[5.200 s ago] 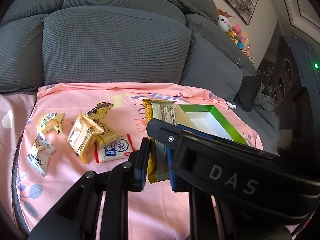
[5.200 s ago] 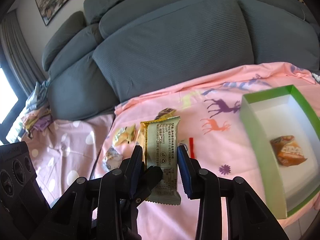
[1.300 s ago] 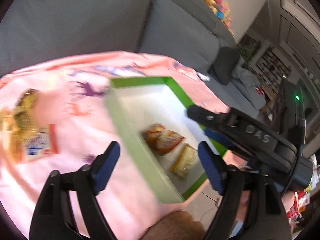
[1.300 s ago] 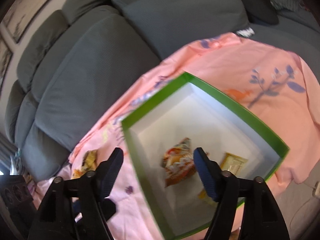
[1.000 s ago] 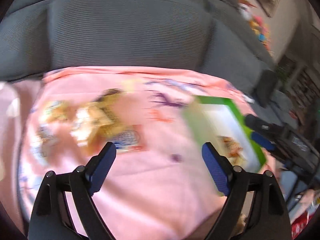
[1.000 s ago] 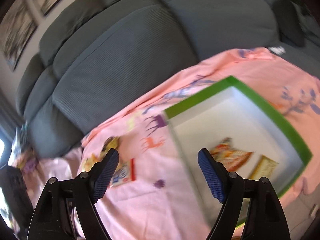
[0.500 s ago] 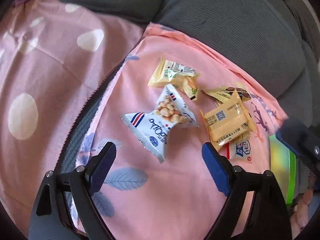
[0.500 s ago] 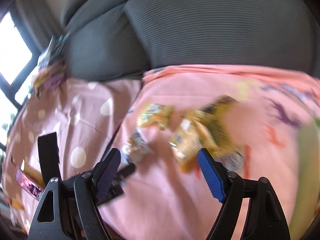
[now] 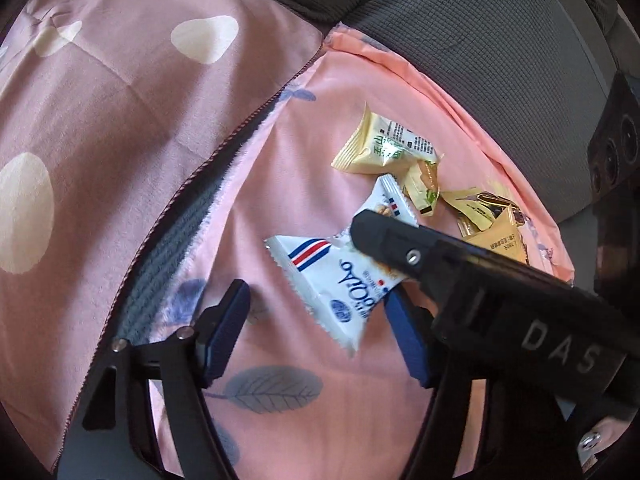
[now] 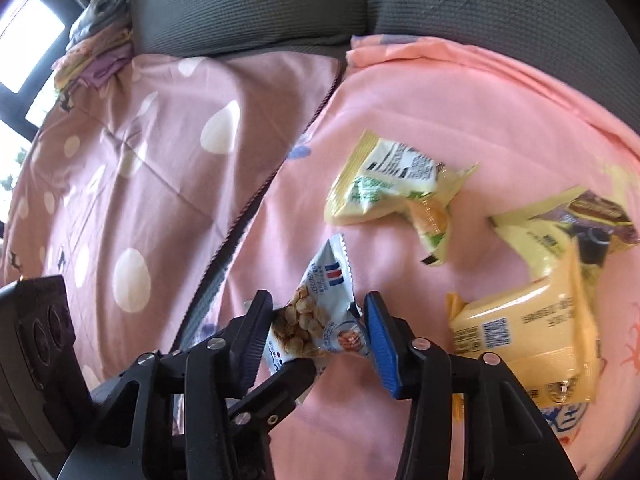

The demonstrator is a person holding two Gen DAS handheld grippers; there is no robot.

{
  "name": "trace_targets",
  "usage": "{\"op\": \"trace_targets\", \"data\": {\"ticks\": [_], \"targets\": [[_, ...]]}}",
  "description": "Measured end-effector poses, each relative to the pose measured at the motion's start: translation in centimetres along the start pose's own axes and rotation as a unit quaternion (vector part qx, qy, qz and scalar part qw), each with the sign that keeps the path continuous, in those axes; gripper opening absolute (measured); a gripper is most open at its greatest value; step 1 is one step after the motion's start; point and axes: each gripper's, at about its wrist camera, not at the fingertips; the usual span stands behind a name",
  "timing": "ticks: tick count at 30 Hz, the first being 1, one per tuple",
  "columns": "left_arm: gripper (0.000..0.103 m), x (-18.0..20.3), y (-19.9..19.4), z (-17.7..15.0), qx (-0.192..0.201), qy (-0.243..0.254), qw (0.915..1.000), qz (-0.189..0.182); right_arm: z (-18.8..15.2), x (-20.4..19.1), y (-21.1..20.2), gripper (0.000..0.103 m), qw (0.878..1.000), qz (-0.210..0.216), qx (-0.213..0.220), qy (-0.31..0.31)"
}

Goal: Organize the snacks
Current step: 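Return the right gripper to the snacks and grasp the white peanut bag, then lift the white peanut bag with the right gripper toward the box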

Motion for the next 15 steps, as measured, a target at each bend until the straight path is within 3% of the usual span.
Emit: {"op": "trace_targets", "data": {"ticks": [3, 6, 10, 15], "targets": [[0.056, 0.3, 0.3, -0.2, -0.003, 0.015, 0.9999, -0.004, -0.5, 0.3, -0.1, 0.046, 1.000, 0.010, 0.006, 0.006], [0.038, 1.0, 0.6, -0.5, -0.007, 0.033, 0.9993, -0.014, -1.1, 0.4, -0.2, 0.045, 1.000, 0.016, 0.012, 0.011], [0.030, 1.5, 0.6, -0.8, -0.008, 0.043, 0.9987, -0.026, -2.2, 0.7, -0.9, 0.045, 0.999, 0.016, 0.031, 0.024], [0.028, 4.3, -1.4, -2.8, 0.017, 0.106, 0.9935, -0.037, -4.7, 1.2, -3.9, 0.045, 0.996, 0.003, 0.085, 0.039]]}}
Point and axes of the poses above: each gripper's, at about its wrist camera, not at the fingertips, and y roughly the way its jaws point, x to its right, z to its top, and after that the axes turned 1 degree about -x, right-handed
